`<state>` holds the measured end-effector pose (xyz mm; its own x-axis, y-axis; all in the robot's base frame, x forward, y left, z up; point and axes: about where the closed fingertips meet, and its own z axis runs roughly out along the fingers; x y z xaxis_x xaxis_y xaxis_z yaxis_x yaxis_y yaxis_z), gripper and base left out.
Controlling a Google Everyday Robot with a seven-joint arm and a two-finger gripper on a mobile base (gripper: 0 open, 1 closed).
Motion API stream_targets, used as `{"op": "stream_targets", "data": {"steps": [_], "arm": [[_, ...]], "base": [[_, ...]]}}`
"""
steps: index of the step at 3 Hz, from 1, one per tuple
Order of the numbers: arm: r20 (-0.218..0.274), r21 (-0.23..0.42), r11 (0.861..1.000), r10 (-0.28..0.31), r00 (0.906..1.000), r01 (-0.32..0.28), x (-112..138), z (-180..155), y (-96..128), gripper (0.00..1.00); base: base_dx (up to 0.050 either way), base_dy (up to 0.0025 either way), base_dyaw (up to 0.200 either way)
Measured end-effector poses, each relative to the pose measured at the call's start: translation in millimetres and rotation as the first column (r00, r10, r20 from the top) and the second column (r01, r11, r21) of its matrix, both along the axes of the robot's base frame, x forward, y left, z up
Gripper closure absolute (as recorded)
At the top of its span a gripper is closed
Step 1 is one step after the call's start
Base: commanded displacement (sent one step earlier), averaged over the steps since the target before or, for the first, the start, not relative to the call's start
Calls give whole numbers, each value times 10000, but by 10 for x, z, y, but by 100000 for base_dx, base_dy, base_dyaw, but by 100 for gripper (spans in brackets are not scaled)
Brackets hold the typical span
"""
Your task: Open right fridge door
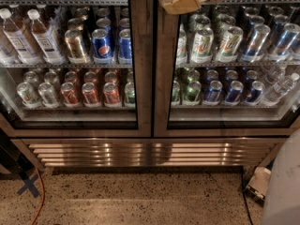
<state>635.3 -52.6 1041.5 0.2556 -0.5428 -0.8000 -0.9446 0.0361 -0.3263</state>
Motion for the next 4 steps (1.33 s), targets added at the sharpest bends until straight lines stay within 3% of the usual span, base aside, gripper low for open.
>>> {"op": "stream_targets", "data": {"steps": [4], "arm": [[150,-20,10000,-46,9999,47,-3,15,36,100]], "base": [[0,0,0]]}}
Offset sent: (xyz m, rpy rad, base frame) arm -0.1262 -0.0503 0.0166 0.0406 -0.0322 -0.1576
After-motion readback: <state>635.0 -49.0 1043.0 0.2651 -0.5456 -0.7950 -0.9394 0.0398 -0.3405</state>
